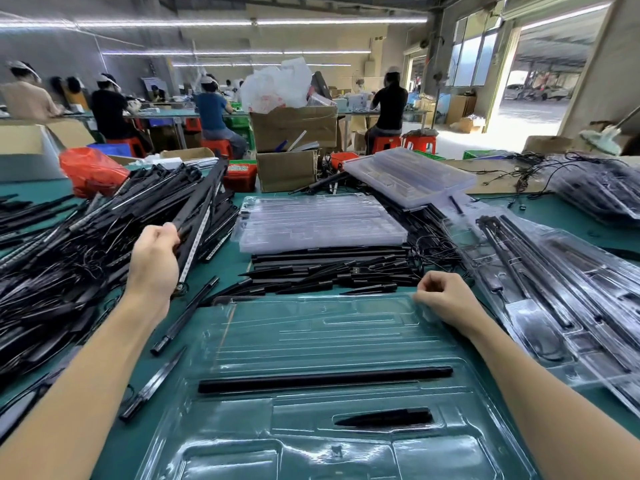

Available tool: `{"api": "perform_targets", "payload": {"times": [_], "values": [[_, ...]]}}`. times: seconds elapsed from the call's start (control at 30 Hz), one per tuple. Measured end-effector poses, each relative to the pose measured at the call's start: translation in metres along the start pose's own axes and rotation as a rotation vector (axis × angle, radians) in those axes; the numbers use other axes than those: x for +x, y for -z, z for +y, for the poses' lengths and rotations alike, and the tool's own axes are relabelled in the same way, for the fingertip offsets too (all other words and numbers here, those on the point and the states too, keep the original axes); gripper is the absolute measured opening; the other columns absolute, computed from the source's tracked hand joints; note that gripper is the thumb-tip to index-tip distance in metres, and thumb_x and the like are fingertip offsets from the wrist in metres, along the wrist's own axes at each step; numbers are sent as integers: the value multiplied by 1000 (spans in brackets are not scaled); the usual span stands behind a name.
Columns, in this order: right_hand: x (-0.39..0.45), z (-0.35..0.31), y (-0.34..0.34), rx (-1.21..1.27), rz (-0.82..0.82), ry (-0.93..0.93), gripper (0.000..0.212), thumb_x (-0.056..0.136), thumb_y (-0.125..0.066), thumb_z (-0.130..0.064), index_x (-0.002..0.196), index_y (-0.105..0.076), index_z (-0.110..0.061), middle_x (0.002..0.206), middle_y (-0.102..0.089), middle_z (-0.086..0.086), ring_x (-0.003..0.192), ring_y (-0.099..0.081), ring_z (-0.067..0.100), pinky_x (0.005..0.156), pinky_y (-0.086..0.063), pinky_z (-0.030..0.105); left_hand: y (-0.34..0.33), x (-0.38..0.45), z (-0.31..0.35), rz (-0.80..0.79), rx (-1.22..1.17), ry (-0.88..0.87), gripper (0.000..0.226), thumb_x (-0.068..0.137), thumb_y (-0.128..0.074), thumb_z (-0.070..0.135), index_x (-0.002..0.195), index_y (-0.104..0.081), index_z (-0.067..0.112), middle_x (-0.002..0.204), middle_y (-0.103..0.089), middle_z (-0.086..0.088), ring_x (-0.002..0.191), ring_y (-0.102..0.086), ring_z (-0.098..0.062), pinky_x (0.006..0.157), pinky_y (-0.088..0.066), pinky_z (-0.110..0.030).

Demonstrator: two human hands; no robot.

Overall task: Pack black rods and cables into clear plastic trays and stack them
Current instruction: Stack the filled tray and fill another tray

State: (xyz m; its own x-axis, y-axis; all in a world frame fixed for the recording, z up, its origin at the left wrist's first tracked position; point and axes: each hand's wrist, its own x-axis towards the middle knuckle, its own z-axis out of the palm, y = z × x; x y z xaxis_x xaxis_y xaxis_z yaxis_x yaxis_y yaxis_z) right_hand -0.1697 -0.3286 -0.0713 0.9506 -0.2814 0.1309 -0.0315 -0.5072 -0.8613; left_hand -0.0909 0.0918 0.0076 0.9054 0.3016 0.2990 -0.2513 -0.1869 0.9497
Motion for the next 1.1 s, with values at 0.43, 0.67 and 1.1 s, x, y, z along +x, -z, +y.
{"api": "perform_targets", "payload": {"times": [0.43,0.67,1.1], "values": [[0,1,2,47,79,61,18,82,-76,-9,69,-67,-1,61,-66,6,59,-55,18,64,-42,33,17,-25,10,-529,-192,177,30,105,-40,8,94,-65,19,118,-69,-2,95,-57,-16,81,-42,-35],[1,1,1,37,84,53,20,84,-74,-11,66,-67,-5,69,-69,19,60,-56,21,66,-43,36,1,-31,-10,-357,259,32,22,99,-61,16,90,-79,25,109,-63,0,111,-51,-20,101,-39,-31],[1,4,1,145,129,61,26,87,-69,-8,63,-64,1,48,-57,-1,48,-49,10,58,-37,30,12,-31,3,-464,-515,-17,54,104,-36,9,80,-80,28,107,-76,4,104,-70,-10,94,-53,-25]]}}
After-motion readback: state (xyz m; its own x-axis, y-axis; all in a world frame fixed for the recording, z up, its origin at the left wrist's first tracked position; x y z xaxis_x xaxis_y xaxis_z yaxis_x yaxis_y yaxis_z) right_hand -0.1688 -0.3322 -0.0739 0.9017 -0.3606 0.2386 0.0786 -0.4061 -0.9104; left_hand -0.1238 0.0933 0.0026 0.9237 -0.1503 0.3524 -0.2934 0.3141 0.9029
